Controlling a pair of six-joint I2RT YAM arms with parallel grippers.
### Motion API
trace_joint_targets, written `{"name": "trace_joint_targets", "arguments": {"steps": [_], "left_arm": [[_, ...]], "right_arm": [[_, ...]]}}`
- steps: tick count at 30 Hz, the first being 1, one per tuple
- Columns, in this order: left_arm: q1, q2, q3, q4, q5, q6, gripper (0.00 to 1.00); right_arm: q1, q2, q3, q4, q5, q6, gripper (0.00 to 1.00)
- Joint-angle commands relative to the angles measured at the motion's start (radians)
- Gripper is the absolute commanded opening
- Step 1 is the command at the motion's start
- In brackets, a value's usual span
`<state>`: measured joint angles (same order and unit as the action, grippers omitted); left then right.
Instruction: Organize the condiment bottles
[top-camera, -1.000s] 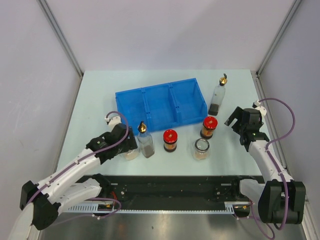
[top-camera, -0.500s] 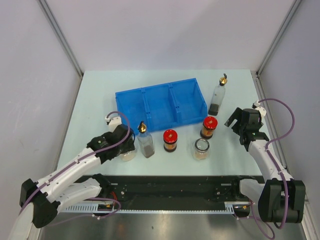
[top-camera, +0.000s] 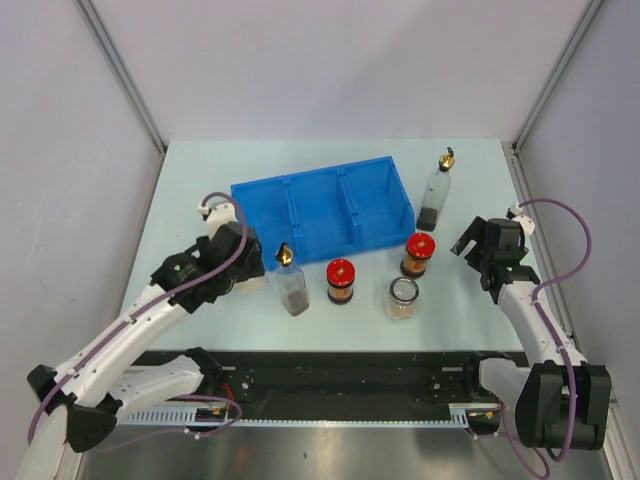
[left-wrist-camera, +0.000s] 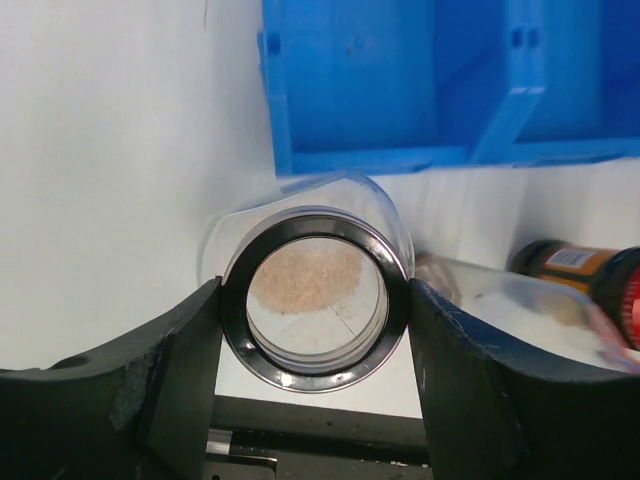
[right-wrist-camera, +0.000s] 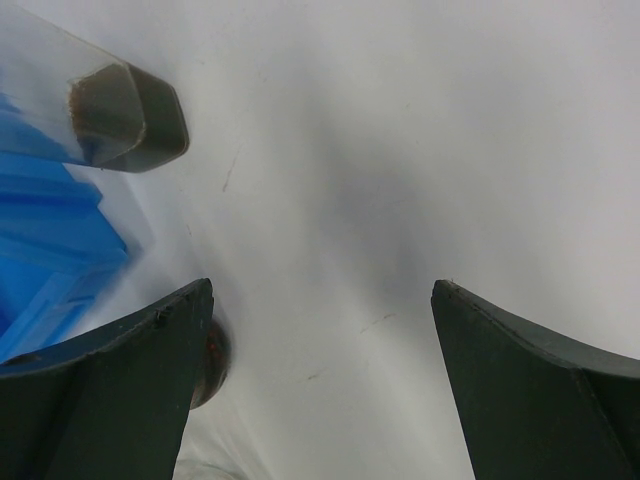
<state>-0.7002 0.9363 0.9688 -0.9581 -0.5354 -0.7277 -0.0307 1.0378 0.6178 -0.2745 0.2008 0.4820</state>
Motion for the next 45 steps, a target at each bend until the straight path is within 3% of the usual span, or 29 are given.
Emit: {"name": "trace_joint_targets", "arguments": {"steps": [1, 4, 12, 24, 32, 45], "left_arm": [[0.002, 0.042, 0.188, 0.024, -0.116, 0.105, 0.0], [0.048, 0.097, 0.283, 0.077, -0.109, 0.175, 0.0], [0.191, 0.304, 0.462, 0.272, 0.102, 0.341, 0.0], [0.376, 0.556, 0.487, 0.489, 0.434, 0.531, 0.0], [0.422, 0.717, 0.498, 0.521, 0.526, 0.579, 0.0], [0.429, 0.872, 0.459, 0.61, 0.5, 0.57, 0.0]], "right_arm": [[-0.018, -0.033, 0.04, -0.006, 0.005, 0.003, 0.96], [-0.026, -0.038, 0.04, -0.008, 0.002, 0.003, 0.96], [-0.031, -0.044, 0.04, -0.011, -0.024, 0.004, 0.97], [-0.032, -0.053, 0.04, -0.02, -0.047, -0.003, 0.98], [-0.032, -0.055, 0.04, -0.025, -0.044, 0.003, 0.98], [-0.032, -0.071, 0.059, -0.084, -0.072, 0.007, 0.98]]}}
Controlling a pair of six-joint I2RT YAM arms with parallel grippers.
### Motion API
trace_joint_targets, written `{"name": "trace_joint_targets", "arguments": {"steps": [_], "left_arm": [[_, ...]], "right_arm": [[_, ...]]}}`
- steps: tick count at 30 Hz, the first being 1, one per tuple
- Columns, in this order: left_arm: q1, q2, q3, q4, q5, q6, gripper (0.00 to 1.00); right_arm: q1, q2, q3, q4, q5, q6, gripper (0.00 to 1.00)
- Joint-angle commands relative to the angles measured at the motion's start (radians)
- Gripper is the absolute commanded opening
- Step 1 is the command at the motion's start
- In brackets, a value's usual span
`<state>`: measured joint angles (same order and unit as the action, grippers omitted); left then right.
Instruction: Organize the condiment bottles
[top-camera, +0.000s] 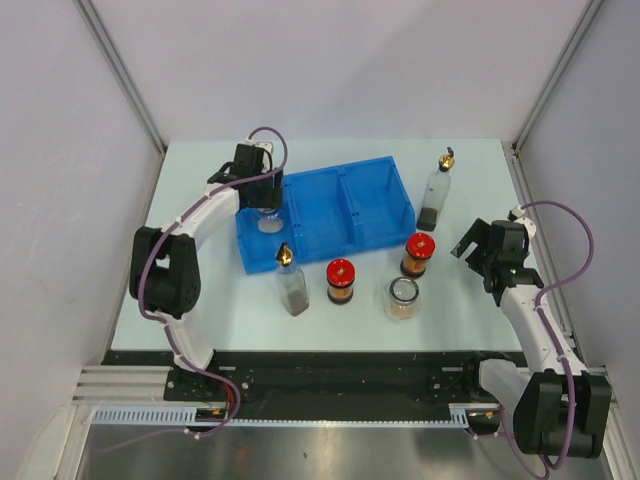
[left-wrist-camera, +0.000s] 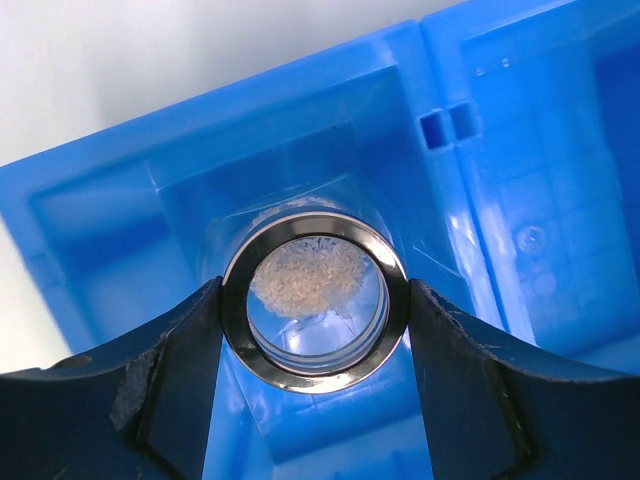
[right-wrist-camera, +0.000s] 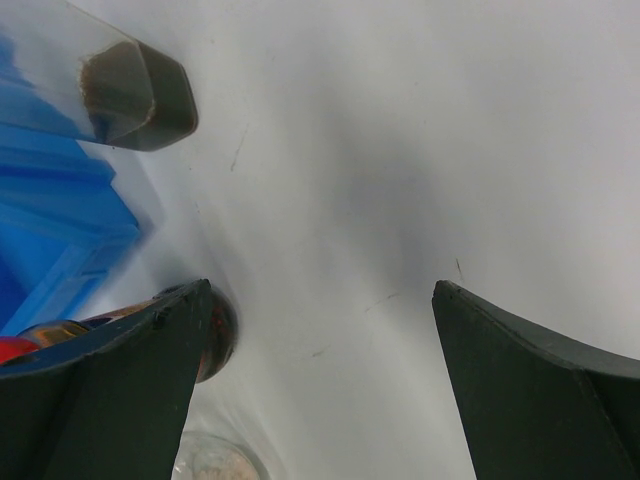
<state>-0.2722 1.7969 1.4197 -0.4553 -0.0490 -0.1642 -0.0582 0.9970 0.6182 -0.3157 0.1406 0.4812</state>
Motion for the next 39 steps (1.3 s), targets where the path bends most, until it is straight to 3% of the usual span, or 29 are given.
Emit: {"name": "trace_joint_targets", "arguments": {"steps": [1, 9, 11, 12, 14, 16, 18, 30, 39], "left_arm": [[0.001, 0.019, 0.007, 0.107, 0.011, 0.005, 0.0], [0.002, 0.042, -0.037, 0.13, 0.012, -0.035, 0.0], [0.004, 0.038, -0.039, 0.122, -0.002, -0.04, 0.31], [0.002, 0.033, -0.041, 0.122, -0.017, -0.041, 0.38], [0.004, 0.021, -0.042, 0.119, -0.031, -0.043, 0.72], [0.002, 0.003, -0.042, 0.121, -0.048, -0.047, 0.91], [0.002, -0.01, -0.036, 0.124, -0.055, -0.047, 0.98], [-0.01, -0.169, 0.021, 0.063, -0.074, -0.025, 1.0], [-0.061, -0.376, -0.022, -0.023, -0.057, -0.02, 1.0]], "right_arm": [[-0.005, -0.034, 0.067, -0.054, -0.012, 0.007, 0.98], [0.006, -0.077, 0.1, -0.134, -0.024, -0.004, 0.98], [0.017, -0.083, 0.112, -0.148, -0.024, -0.007, 0.98], [0.021, -0.086, 0.117, -0.164, -0.021, -0.009, 0.98], [0.032, -0.09, 0.13, -0.18, -0.01, -0.012, 0.98], [0.04, -0.092, 0.138, -0.204, 0.0, -0.015, 0.98], [0.046, -0.093, 0.152, -0.224, 0.005, -0.015, 0.98], [0.055, -0.132, 0.178, -0.275, -0.002, -0.021, 0.98], [0.149, -0.124, 0.198, -0.278, 0.0, -0.013, 0.98]]}}
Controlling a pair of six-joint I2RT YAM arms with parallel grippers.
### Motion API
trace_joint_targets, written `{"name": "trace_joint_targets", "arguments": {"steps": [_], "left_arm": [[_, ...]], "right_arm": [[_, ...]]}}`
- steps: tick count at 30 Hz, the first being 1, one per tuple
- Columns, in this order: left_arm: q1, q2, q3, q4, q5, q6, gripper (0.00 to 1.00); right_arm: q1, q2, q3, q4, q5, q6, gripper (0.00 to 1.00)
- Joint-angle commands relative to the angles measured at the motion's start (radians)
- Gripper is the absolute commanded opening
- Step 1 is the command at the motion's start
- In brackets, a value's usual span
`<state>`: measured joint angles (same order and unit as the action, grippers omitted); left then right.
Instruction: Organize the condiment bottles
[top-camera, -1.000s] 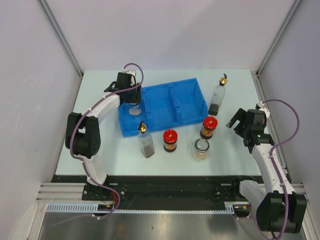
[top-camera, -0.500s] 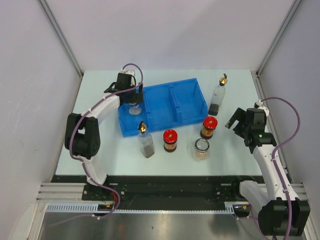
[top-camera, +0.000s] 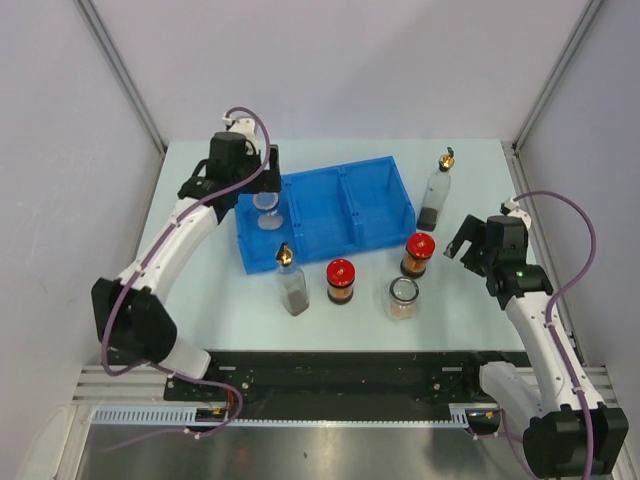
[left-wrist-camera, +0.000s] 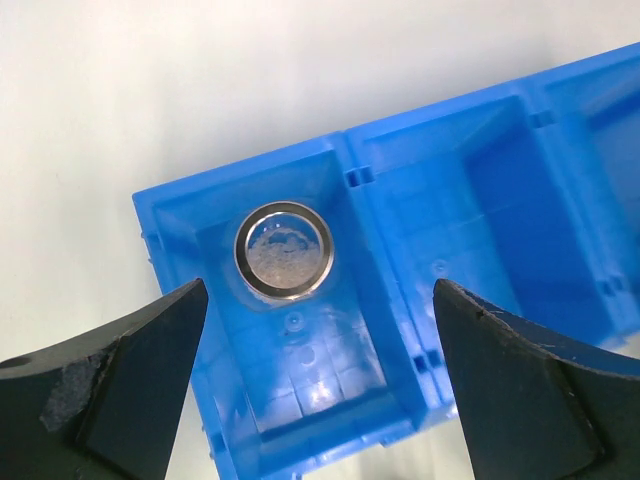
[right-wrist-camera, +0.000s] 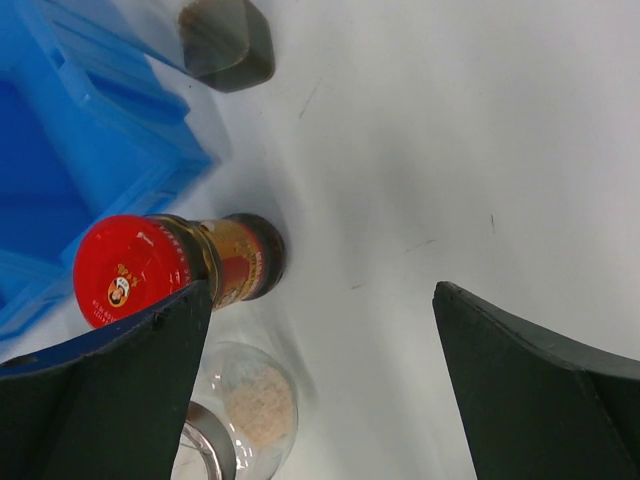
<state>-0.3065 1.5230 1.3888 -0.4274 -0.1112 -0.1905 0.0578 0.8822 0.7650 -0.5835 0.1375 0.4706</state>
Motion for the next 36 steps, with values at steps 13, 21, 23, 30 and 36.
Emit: {"name": "trace_joint_targets", "arguments": {"steps": [13, 21, 23, 30, 36], "left_arm": [[-0.069, -0.383, -0.148, -0.134, 0.004, -0.007, 1.0], [-0.069, -0.426, -0.191, -0.128, -0.012, -0.026, 1.0], [-0.069, -0.426, -0.198, -0.129, -0.013, -0.029, 1.0], [-0.068, -0.432, -0.223, -0.139, -0.028, -0.027, 1.0], [-0.068, -0.452, -0.244, -0.139, -0.035, -0.02, 1.0]], "right_arm": [[0.237, 0.015, 0.074, -0.071, 0.047, 0.006, 0.98], [0.46, 0.043, 0.074, -0.114, 0.1, 0.103, 0.98], [0.549, 0.07, 0.074, -0.124, 0.151, 0.128, 0.99], [0.669, 0.208, 0.074, -0.104, 0.228, 0.189, 0.99], [0.701, 0.241, 0.074, -0.088, 0.24, 0.189, 0.97]]}}
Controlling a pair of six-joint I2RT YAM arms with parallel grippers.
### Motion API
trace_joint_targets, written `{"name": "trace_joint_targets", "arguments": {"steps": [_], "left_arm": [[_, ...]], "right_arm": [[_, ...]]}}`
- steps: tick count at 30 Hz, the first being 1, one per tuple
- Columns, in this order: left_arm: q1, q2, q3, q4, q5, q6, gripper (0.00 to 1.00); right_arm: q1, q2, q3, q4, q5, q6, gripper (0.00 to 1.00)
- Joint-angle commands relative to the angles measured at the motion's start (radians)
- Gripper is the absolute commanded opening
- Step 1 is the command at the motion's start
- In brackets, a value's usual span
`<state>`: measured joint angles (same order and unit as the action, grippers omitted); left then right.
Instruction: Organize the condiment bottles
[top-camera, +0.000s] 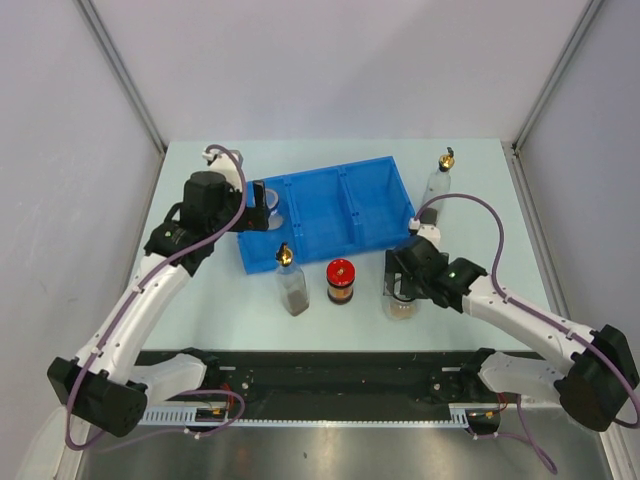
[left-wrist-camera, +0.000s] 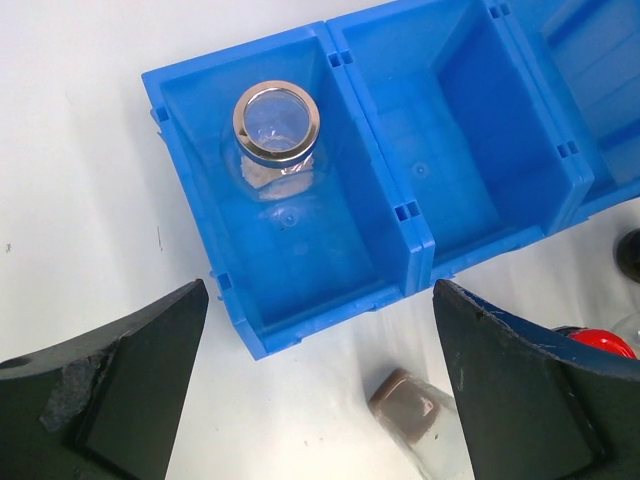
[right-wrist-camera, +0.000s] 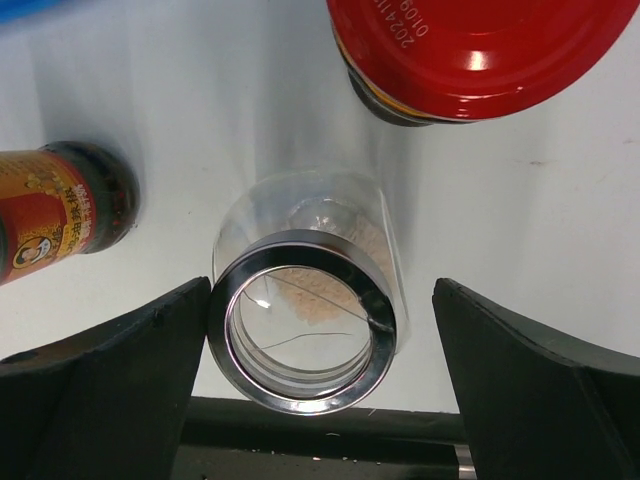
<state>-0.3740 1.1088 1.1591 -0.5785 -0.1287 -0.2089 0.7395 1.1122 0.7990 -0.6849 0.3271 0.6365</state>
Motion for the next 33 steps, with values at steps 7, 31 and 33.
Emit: {"name": "trace_joint_targets", "arguments": {"steps": [7, 31, 33], "left_arm": [[0.0, -0.047, -0.036, 0.02, -0.023, 0.002, 1.0], [0.039, -0.121, -0.053, -0.017, -0.065, -0.035, 1.0], [0.05, -0.13, -0.056, -0.018, -0.06, -0.046, 0.99]], "right_arm": [[0.049, 0.024, 0.04, 0.013, 0.07, -0.009, 0.83], [0.1, 0.046, 0.437, -0.111, 0.069, -0.072, 0.0], [0.1, 0.075, 0.525, -0.12, 0.069, -0.092, 0.0]]}}
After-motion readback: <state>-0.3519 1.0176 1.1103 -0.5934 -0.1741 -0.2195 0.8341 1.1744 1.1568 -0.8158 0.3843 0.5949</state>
